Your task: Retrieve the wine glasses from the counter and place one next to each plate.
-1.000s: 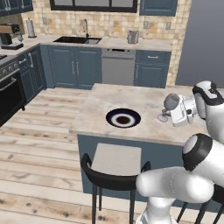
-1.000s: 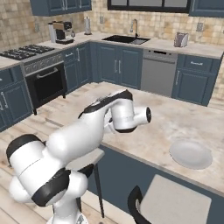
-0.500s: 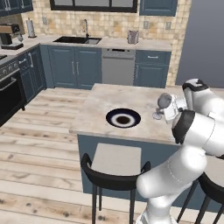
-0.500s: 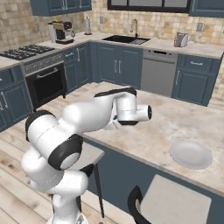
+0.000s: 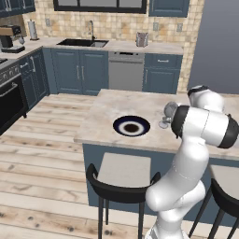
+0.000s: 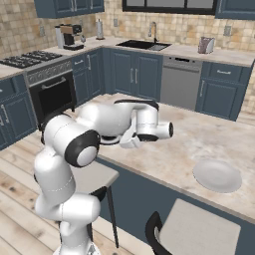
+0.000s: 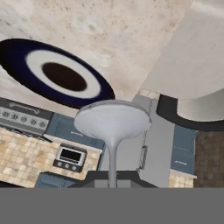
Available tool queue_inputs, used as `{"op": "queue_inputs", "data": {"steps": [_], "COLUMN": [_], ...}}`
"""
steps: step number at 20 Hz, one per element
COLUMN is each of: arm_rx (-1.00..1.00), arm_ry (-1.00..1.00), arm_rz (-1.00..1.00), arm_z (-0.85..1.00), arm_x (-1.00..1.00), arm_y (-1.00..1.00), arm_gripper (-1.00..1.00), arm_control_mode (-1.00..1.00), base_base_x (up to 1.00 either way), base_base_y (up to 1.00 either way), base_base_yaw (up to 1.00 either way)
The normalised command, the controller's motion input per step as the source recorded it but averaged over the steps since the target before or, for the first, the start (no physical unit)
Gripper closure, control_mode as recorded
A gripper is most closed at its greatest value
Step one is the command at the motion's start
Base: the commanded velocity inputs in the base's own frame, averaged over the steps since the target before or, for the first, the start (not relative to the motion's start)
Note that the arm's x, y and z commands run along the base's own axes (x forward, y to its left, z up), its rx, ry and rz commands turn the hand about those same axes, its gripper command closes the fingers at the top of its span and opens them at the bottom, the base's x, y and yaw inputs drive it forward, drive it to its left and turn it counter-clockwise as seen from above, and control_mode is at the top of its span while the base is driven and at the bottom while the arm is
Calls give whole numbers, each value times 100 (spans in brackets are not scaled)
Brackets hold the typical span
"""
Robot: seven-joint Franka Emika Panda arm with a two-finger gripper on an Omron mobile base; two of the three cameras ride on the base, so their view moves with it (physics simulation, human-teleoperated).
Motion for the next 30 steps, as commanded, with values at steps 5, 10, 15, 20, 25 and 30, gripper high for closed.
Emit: {"op": "queue_inputs", "data": {"steps": [5, 10, 15, 20, 25, 30], "arm_rx": [0, 0, 0, 0, 0, 0], "arm_ry": [0, 0, 0, 0, 0, 0], "arm_rz": [0, 0, 0, 0, 0, 0], "arm_z": [-29, -28, -25, -32, -33, -34], "arm_x": [31, 35, 31, 23, 29, 39], "arm_y": [-8, -3, 0, 0, 0, 0], "arm_gripper": [100, 100, 100, 100, 100, 100], "arm_control_mode": [-100, -100, -100, -100, -100, -100], "base_base_x": [0, 0, 0, 0, 0, 0], "base_base_y": [0, 0, 0, 0, 0, 0], "base_base_yaw": [0, 0, 0, 0, 0, 0]}}
